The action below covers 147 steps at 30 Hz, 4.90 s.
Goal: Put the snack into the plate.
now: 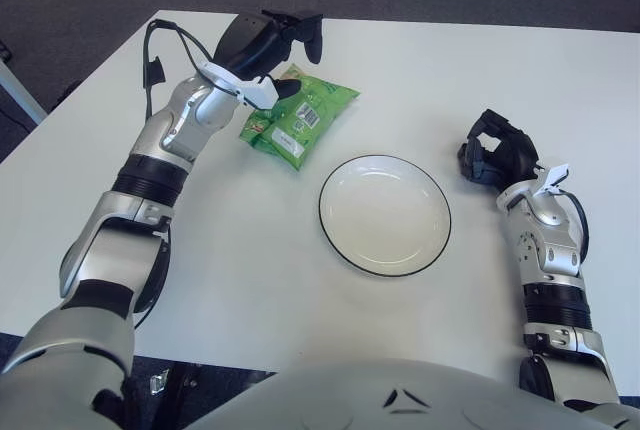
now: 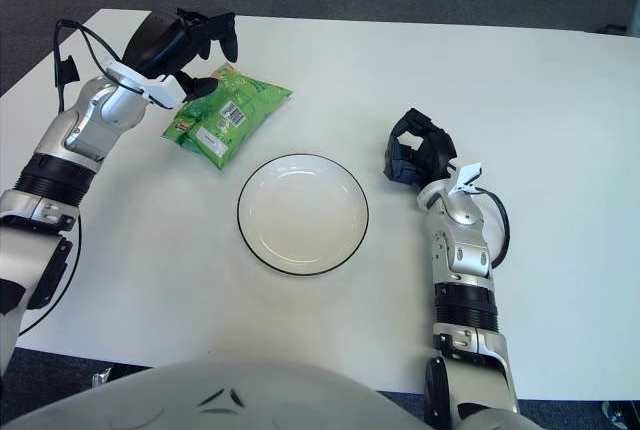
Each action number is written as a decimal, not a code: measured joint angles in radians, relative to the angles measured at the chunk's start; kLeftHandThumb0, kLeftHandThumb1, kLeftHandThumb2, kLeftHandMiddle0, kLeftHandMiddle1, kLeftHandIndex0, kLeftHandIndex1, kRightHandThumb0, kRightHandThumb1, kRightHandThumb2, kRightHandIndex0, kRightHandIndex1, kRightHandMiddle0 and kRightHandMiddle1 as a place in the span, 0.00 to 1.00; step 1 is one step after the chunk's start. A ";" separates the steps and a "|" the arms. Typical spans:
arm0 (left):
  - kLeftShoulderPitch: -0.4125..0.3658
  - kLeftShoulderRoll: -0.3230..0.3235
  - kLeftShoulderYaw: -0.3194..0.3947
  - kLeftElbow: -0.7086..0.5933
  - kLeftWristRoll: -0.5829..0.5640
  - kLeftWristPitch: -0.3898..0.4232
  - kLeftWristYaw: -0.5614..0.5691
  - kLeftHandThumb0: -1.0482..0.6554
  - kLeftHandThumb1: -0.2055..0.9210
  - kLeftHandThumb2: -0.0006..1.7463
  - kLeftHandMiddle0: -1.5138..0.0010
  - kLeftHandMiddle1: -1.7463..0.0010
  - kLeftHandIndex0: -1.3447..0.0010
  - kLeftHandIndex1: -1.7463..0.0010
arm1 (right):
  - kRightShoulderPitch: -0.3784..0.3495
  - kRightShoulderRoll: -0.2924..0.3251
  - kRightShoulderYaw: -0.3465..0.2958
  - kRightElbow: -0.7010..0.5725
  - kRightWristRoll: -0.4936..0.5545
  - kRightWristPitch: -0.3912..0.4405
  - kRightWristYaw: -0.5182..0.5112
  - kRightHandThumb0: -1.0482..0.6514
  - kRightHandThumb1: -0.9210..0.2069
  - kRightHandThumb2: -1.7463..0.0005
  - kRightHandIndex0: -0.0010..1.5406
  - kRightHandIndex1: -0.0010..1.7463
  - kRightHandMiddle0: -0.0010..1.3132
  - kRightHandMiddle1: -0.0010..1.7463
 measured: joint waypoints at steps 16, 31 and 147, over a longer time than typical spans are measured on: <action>0.034 0.003 0.025 -0.098 0.001 0.016 -0.048 0.61 0.12 0.99 0.39 0.05 0.50 0.00 | 0.000 0.001 0.001 -0.002 -0.001 0.000 0.006 0.33 0.54 0.24 0.85 1.00 0.47 1.00; 0.115 -0.035 0.026 -0.270 0.205 0.280 -0.048 0.61 0.12 0.96 0.40 0.01 0.42 0.12 | 0.000 0.000 0.001 -0.002 0.002 0.000 0.009 0.33 0.54 0.24 0.85 1.00 0.47 1.00; 0.025 -0.408 -0.060 0.544 0.203 0.699 0.711 0.90 0.38 0.81 0.57 0.00 0.39 0.00 | 0.000 -0.002 -0.004 -0.012 0.017 0.013 0.020 0.33 0.54 0.24 0.83 1.00 0.47 1.00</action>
